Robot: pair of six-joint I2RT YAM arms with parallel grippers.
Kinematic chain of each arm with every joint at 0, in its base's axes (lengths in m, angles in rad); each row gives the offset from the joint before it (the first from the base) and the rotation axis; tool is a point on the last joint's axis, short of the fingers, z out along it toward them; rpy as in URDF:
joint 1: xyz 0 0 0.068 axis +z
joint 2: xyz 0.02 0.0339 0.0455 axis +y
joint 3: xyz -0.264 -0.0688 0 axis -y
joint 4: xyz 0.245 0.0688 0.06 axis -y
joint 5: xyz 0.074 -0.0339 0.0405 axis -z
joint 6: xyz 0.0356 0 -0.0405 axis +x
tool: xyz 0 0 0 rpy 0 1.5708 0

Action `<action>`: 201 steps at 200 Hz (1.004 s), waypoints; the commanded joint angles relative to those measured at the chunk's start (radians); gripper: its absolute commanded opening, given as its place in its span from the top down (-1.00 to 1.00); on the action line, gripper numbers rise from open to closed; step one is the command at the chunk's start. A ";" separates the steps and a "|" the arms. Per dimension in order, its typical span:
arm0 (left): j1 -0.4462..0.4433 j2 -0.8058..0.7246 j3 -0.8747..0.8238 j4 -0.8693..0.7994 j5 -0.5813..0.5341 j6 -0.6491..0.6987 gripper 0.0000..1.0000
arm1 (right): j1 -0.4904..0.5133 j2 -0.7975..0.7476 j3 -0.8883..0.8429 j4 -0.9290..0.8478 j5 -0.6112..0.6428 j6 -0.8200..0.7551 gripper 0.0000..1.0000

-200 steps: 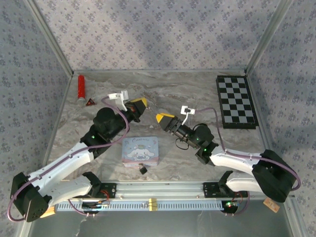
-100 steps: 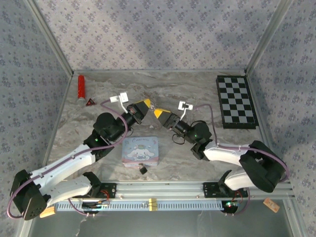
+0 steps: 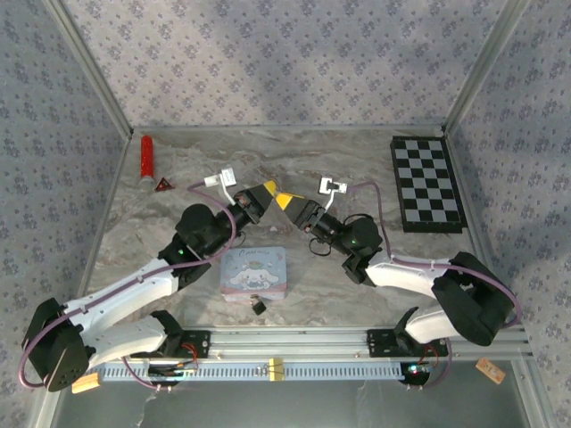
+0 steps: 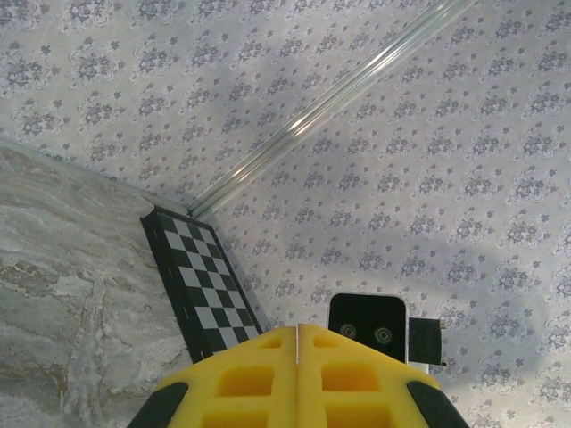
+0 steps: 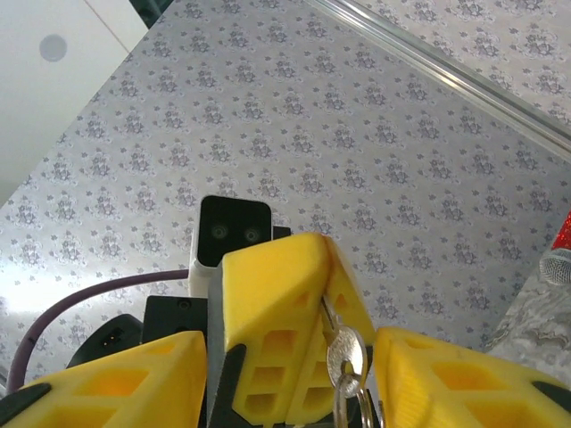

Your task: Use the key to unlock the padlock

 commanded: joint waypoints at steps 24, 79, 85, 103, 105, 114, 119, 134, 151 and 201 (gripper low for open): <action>-0.009 -0.017 -0.006 0.055 0.008 -0.015 1.00 | -0.017 0.013 0.030 0.046 -0.019 0.029 0.17; -0.010 -0.020 -0.003 0.043 0.002 -0.014 1.00 | -0.022 0.032 0.040 0.046 -0.021 0.049 0.39; -0.010 -0.020 -0.003 0.043 0.002 -0.014 1.00 | -0.023 0.035 0.042 0.047 -0.024 0.051 0.41; -0.009 -0.019 -0.003 0.044 0.000 -0.014 1.00 | -0.024 0.039 0.048 0.047 -0.031 0.056 0.48; -0.010 -0.018 -0.002 0.045 0.000 -0.014 1.00 | -0.024 0.039 0.049 0.046 -0.031 0.058 0.48; -0.010 -0.017 -0.003 0.046 0.000 -0.014 1.00 | -0.024 0.042 0.050 0.046 -0.033 0.059 0.50; -0.010 -0.017 -0.003 0.046 0.000 -0.014 1.00 | -0.023 0.043 0.052 0.045 -0.035 0.061 0.51; -0.010 -0.014 -0.002 0.047 -0.003 -0.012 1.00 | -0.024 0.048 0.052 0.047 -0.034 0.069 0.54; -0.010 -0.011 0.000 0.048 -0.001 -0.012 1.00 | -0.024 0.052 0.053 0.047 -0.034 0.073 0.56; -0.010 -0.018 -0.007 0.045 -0.017 -0.003 1.00 | -0.025 0.051 0.037 0.046 -0.025 0.079 0.41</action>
